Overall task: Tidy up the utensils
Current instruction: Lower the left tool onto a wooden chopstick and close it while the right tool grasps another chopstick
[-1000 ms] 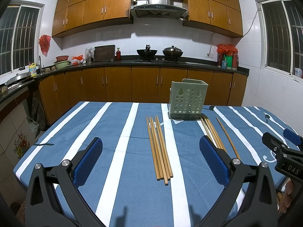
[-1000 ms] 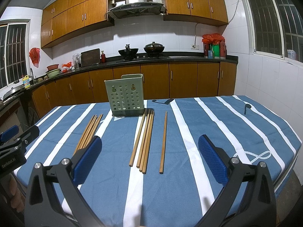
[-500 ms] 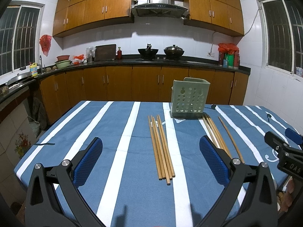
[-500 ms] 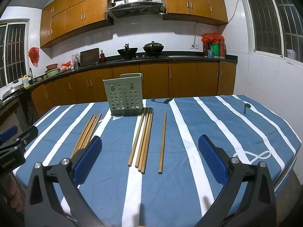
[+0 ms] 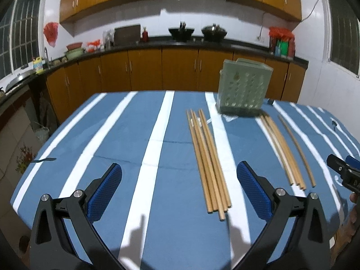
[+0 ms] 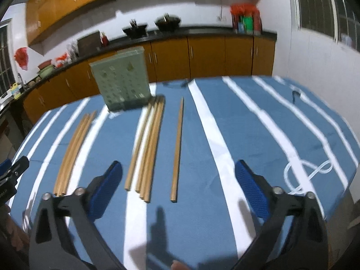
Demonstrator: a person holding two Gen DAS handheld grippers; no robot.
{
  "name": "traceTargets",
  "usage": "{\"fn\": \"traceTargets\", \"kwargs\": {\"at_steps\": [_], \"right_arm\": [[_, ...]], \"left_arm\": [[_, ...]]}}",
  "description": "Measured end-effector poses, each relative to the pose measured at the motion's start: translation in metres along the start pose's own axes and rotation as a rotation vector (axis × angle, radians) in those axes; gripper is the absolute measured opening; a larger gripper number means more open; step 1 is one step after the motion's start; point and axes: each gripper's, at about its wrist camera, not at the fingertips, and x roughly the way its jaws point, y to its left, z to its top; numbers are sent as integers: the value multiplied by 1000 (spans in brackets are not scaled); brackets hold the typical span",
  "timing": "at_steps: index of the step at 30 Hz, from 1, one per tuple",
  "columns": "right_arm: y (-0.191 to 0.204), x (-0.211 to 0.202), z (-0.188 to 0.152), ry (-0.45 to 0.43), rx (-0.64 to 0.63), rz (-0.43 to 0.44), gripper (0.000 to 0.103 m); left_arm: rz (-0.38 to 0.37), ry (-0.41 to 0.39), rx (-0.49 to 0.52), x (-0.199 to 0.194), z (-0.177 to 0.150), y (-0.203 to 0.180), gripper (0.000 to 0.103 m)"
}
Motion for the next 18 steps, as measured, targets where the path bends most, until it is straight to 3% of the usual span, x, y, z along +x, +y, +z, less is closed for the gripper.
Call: {"fn": "traceTargets", "kwargs": {"at_steps": [2,4,7,18], "right_arm": [[-3,17,3,57,9,1,77],[-5,32,4,103,13,9,59],[-5,52,6,157,18,12,46],[4,89,19,204,-39,-21,26]], "left_arm": [[8,28,15,12,2,-1,92],[13,65,30,24,4,-2,80],[-14,129,23,47,7,-3,66],[-109,245,3,83,11,-3,30]]}}
